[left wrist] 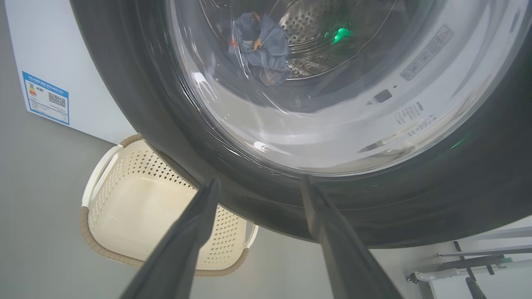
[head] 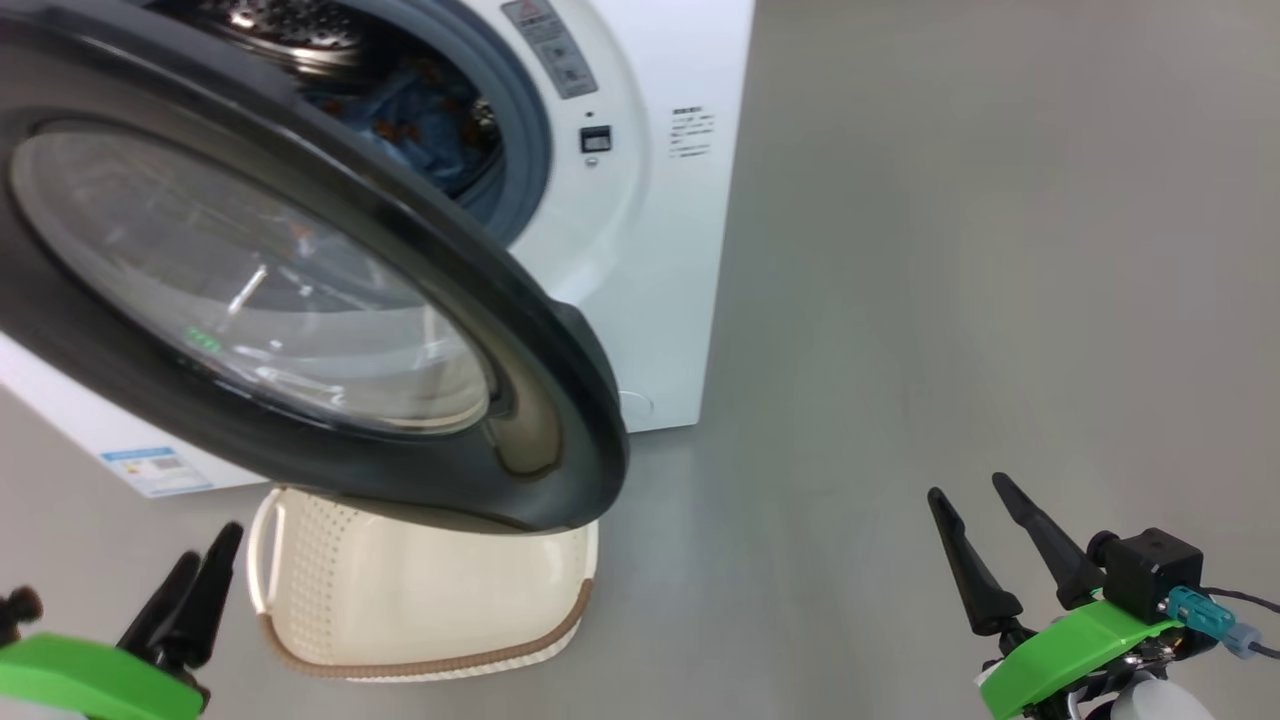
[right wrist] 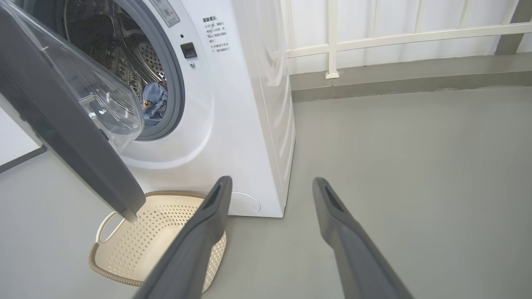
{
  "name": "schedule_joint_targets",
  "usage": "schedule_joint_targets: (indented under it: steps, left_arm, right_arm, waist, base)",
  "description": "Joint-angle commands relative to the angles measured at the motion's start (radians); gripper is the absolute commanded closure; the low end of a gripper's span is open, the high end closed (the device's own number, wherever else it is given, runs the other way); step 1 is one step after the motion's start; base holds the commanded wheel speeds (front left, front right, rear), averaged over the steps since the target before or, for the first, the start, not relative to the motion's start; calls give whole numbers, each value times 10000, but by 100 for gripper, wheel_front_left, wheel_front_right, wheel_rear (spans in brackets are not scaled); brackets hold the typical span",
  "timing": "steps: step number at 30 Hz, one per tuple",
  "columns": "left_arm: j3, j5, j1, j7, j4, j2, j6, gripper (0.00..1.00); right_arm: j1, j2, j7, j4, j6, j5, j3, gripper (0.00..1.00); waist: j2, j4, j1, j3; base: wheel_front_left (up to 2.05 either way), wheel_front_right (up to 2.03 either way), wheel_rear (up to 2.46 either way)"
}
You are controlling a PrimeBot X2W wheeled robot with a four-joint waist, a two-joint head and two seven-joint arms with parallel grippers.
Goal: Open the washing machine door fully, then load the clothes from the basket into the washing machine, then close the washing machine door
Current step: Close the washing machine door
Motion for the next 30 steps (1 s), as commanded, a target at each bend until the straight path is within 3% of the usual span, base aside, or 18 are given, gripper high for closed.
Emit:
schedule_joint_targets:
  steps: [1, 5, 9, 18, 30]
  left_arm:
    - [285, 169, -164, -324, -55, 515, -60, 0]
    - [-195, 692, 45, -1514, 362, 799, -60, 0]
    - [-253, 1438, 98, -1934, 974, 708, -60, 0]
    - [2118, 5350, 430, -1964, 1035, -842, -60, 0]
    - [3764, 8382, 1232, -1966, 209, -2541, -60, 0]
  right_arm:
    - [161, -102, -48, -230, 16, 20, 116, 0]
    - [212, -88, -48, -236, 16, 23, 43, 0]
    - [277, -88, -48, -238, 16, 29, -27, 0]
    - [346, -82, -48, -262, 16, 22, -321, 0]
    - [410, -52, -48, -251, 16, 8, -439, 0]
  waist:
    - [0, -239, 0, -27]
    - [0, -490, 0, -72]
    - [0, -650, 0, -139]
    - [0, -798, 0, -122]
    - [0, -898, 0, -224]
  base:
    - [0, 0, 0]
    - [0, 0, 0]
    - [0, 0, 0]
    - [0, 0, 0]
    - [0, 0, 0]
